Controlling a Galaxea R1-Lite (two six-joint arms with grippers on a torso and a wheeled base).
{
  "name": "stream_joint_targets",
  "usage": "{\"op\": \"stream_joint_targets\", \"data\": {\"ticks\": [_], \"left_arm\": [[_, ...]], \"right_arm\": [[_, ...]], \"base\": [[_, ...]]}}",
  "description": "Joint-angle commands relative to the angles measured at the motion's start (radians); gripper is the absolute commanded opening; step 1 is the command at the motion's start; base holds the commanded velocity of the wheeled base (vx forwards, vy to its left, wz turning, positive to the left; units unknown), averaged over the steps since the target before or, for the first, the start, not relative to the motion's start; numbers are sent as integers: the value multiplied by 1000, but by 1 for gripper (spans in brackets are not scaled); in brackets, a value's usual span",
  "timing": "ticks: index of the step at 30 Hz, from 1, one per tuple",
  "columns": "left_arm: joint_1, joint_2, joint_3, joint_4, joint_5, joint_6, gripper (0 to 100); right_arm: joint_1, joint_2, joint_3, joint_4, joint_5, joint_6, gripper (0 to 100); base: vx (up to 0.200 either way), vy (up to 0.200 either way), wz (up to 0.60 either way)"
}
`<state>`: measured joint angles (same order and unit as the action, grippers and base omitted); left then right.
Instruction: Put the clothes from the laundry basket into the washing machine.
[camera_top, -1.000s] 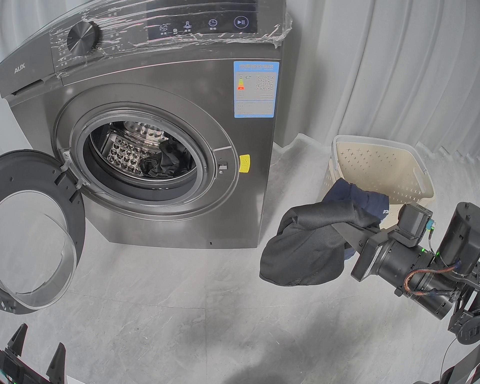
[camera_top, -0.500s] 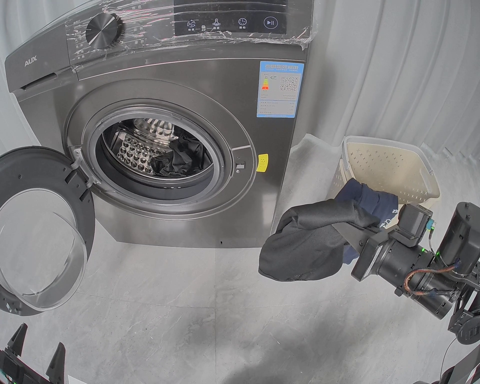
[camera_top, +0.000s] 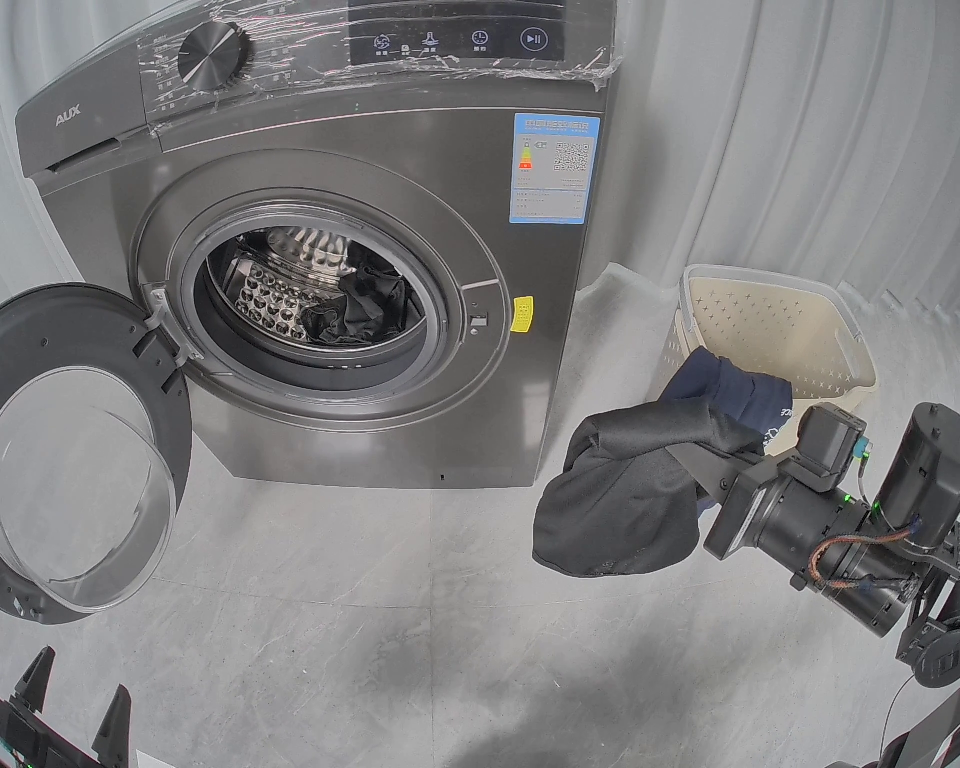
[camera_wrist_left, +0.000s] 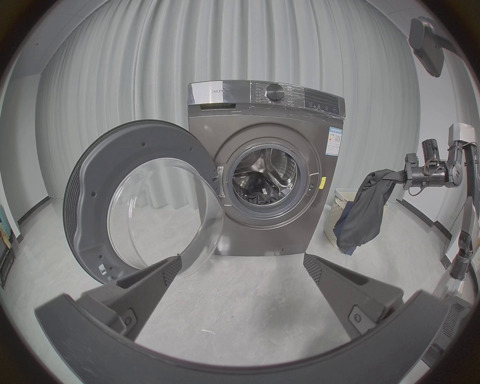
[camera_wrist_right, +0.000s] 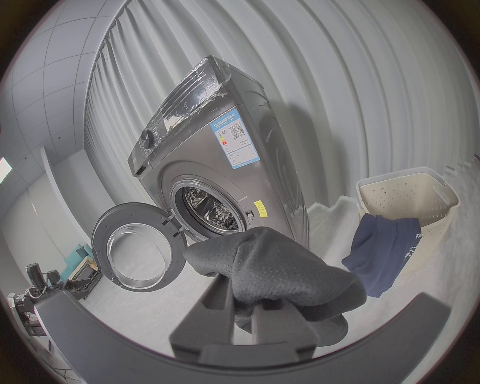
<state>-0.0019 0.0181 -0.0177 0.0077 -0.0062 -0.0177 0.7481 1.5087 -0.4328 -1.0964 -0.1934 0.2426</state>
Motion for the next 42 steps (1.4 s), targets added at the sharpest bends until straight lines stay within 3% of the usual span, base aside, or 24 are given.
{"op": "stream_joint_targets", "data": {"ticks": [1, 5, 17, 32, 42], "left_arm": [[0, -6, 15, 0, 0, -1, 100], [0, -6, 13, 0, 0, -1, 100], [0, -6, 13, 0, 0, -1, 100], [0, -6, 15, 0, 0, -4, 100], [0, -7, 15, 0, 0, -4, 100]], "right_arm": [[-1, -1, 0, 0, 0, 0, 0], [-3, -1, 0, 0, 0, 0, 0], [-6, -1, 0, 0, 0, 0, 0], [-7, -2, 0, 0, -1, 0, 0], [-7, -2, 0, 0, -1, 0, 0]], "base": [[0, 200, 0], [0, 200, 0], [0, 0, 0], [0, 200, 0], [0, 0, 0]]}}
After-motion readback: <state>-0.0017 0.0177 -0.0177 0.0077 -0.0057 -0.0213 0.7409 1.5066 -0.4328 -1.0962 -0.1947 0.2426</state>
